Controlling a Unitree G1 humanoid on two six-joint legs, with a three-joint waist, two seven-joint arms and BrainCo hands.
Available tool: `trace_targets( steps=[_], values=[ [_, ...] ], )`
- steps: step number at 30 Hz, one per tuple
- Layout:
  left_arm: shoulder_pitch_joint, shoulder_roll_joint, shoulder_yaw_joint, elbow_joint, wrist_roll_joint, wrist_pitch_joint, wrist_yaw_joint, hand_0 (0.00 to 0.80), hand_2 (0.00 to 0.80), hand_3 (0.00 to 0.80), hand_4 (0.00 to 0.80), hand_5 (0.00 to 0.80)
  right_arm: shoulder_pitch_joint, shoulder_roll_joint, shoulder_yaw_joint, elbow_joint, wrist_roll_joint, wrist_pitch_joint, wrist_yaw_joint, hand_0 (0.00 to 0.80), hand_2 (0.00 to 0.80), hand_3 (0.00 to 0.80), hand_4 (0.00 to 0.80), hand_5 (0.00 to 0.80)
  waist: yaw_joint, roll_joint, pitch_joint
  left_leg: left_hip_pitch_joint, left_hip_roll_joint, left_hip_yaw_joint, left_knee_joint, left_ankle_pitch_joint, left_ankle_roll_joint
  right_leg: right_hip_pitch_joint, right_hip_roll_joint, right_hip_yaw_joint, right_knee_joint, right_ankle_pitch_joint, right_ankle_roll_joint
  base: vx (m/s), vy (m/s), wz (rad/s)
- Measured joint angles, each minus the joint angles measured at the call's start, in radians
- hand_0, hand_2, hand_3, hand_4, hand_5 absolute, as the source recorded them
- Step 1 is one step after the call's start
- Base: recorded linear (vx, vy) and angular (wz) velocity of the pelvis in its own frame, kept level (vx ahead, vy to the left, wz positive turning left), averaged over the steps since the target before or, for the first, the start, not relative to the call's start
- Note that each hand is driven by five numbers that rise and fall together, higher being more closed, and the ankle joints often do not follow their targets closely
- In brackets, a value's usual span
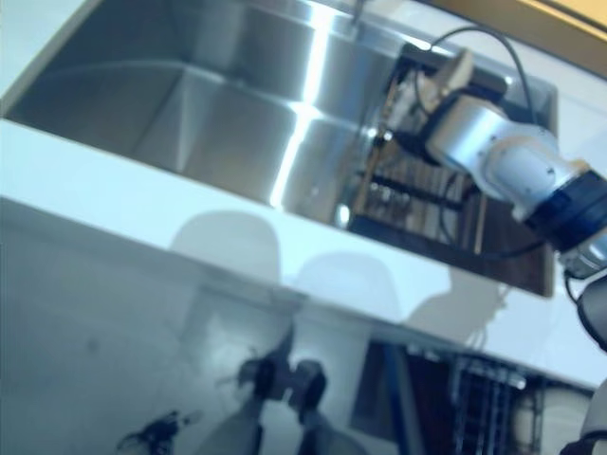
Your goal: Take plates into dishwasher
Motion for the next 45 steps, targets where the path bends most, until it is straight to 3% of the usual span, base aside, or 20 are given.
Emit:
trace_targets(
  steps=[10,17,22,30,35,45],
  values=[
    [0.000,0.000,0.001,0.000,-0.023,0.001,0.000,0.000,0.000,0.000,0.000,0.000,0.007,0.032,-0.006,0.062,-0.094,0.005,0.113,0.800,0.800,0.800,0.800,0.800,-0.001,0.000,0.000,0.002,0.000,0.008,0.003,0.000,0.000,0.001,0.000,0.000,0.000,0.000,0.000,0.000,0.000,0.00],
    [0.000,-0.001,0.012,0.001,-0.025,0.000,0.001,0.000,0.000,0.000,0.000,0.000,0.007,0.033,-0.006,0.071,-0.092,0.012,0.085,0.800,0.800,0.800,0.800,0.800,0.000,0.000,0.000,0.003,0.000,0.009,0.007,0.000,0.000,0.004,0.000,0.000,0.000,0.002,-0.002,0.000,0.000,0.00],
    [0.000,-0.004,0.035,0.003,-0.025,0.000,0.003,0.000,0.000,0.000,0.000,0.000,0.007,0.033,-0.006,0.084,-0.028,0.025,0.013,0.800,0.800,0.800,0.800,0.800,-0.002,-0.001,0.000,0.015,0.001,0.017,0.008,0.000,0.000,0.014,0.000,0.001,0.000,0.004,-0.006,-0.009,-0.010,-0.03],
    [0.001,-0.003,0.040,0.002,-0.018,-0.003,0.007,0.000,0.000,0.000,0.000,0.000,0.007,-0.015,-0.007,0.093,0.226,0.141,-0.111,0.800,0.800,0.800,0.800,0.800,-0.006,-0.014,-0.012,0.060,0.002,0.028,0.004,0.000,0.000,0.054,0.001,0.012,0.000,0.004,-0.006,0.003,-0.016,-0.04],
    [0.030,-0.003,0.042,0.007,-0.016,-0.012,0.008,0.000,0.000,0.000,0.000,0.000,0.007,-0.069,-0.019,0.106,0.283,0.173,-0.205,0.800,0.800,0.800,0.800,0.800,-0.026,-0.034,-0.069,0.084,0.004,0.050,-0.008,0.000,0.000,0.064,0.001,0.033,-0.001,0.004,-0.005,0.002,-0.007,-0.13],
    [0.078,-0.025,0.043,0.015,0.024,-0.020,0.007,0.000,0.000,0.000,0.000,0.000,0.029,-0.137,-0.077,0.104,0.418,0.221,-0.264,0.800,0.800,0.800,0.800,0.800,-0.085,-0.001,-0.225,0.156,0.011,0.128,-0.012,-0.023,0.002,0.110,0.006,0.099,-0.004,0.003,0.002,0.016,0.003,-0.21]
  ],
)
